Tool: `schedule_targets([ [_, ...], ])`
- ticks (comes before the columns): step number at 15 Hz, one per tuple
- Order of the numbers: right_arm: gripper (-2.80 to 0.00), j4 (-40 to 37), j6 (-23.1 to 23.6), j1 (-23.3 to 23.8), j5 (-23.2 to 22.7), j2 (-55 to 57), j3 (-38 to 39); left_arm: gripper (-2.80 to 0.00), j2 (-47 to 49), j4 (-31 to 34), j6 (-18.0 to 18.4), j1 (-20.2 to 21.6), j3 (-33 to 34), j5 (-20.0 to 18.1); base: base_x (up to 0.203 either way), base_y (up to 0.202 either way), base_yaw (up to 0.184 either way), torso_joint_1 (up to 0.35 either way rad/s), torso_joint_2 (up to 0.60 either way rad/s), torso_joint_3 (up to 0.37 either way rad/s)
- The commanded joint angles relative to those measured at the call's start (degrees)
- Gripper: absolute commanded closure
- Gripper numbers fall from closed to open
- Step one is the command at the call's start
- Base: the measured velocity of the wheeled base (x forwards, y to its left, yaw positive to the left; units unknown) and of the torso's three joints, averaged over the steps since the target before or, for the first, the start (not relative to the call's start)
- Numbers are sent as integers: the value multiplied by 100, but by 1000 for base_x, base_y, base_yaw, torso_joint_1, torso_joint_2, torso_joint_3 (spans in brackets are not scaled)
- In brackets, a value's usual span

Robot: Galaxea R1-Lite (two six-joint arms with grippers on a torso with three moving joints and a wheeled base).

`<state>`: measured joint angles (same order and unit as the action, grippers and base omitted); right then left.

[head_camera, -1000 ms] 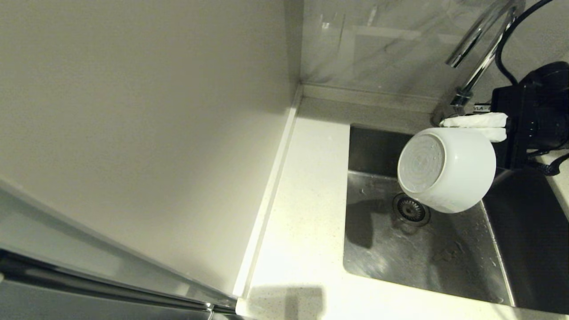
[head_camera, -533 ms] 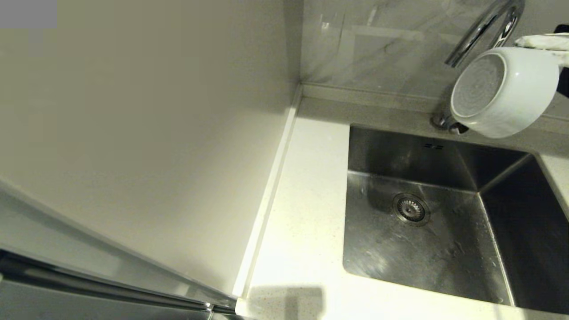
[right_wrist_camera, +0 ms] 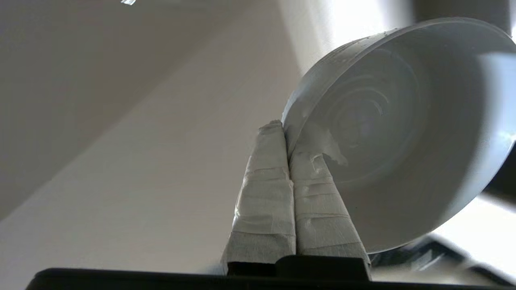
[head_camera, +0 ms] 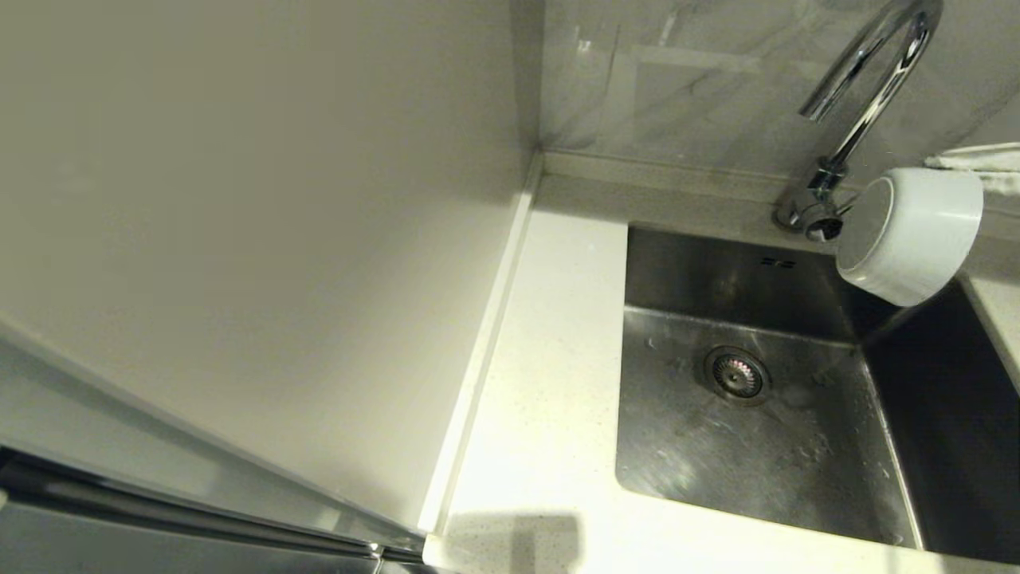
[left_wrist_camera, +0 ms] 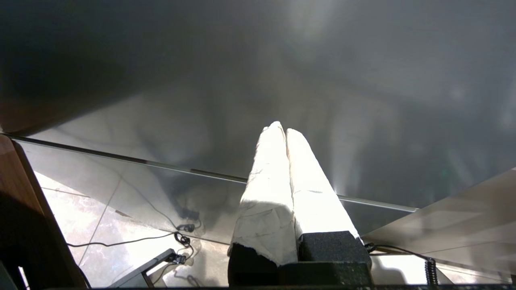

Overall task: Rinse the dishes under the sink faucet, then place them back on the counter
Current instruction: Put a bowl back to the table from the sink

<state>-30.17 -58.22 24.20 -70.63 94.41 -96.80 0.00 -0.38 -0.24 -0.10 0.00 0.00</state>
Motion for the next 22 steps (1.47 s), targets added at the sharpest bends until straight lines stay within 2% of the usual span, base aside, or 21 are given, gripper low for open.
schedule_targets([
  [1, 0, -568, 1336, 207, 1430, -249, 278, 0, 0, -6, -3, 1, 18, 0, 0, 0, 0, 0, 0, 0],
  [3, 0, -1582, 3666, 156, 3420, -295, 369, 0, 0, 3, -3, 1, 18, 0, 0, 0, 0, 0, 0, 0],
  [4, 0, -1929, 4447, 127, 4461, -351, 377, 0, 0, 2, -3, 1, 18, 0, 0, 0, 0, 0, 0, 0],
  [5, 0, -2011, 4938, 102, 5310, -425, 355, 0, 0, 2, -3, 1, 18, 0, 0, 0, 0, 0, 0, 0],
  [6, 0, -1715, 5533, 86, 6026, -502, 351, 0, 0, 3, -3, 1, 18, 0, 0, 0, 0, 0, 0, 0],
  [8, 0, -794, 7115, 106, 7033, -598, 578, 0, 0, -6, -3, 1, 18, 0, 0, 0, 0, 0, 0, 0],
  [9, 0, -190, 7740, 252, 7282, -673, 806, 0, 0, 2, -3, 1, 9, 0, 0, 0, 0, 0, 0, 0],
  [10, 0, 42, 8094, 428, 7406, -759, 968, 0, 0, 2, -3, 1, 18, 0, 0, 0, 0, 0, 0, 0],
  [12, 0, 49, 8252, 572, 7471, -800, 1191, 0, 0, 2, -3, 1, 18, 0, 0, 0, 0, 0, 0, 0],
  [16, 0, 58, 8793, 1479, 7442, -910, 1775, 0, 0, -6, -3, 1, 18, 0, 0, 0, 0, 0, 0, 0],
  [20, 0, 56, 9504, 2364, 6960, -1192, 2537, 0, 0, 3, -3, 1, 18, 0, 0, 0, 0, 0, 0, 0],
  [22, 0, 55, 9619, 2525, 6907, -1139, 2825, 0, 0, 2, -3, 1, 18, 0, 0, 0, 0, 0, 0, 0],
])
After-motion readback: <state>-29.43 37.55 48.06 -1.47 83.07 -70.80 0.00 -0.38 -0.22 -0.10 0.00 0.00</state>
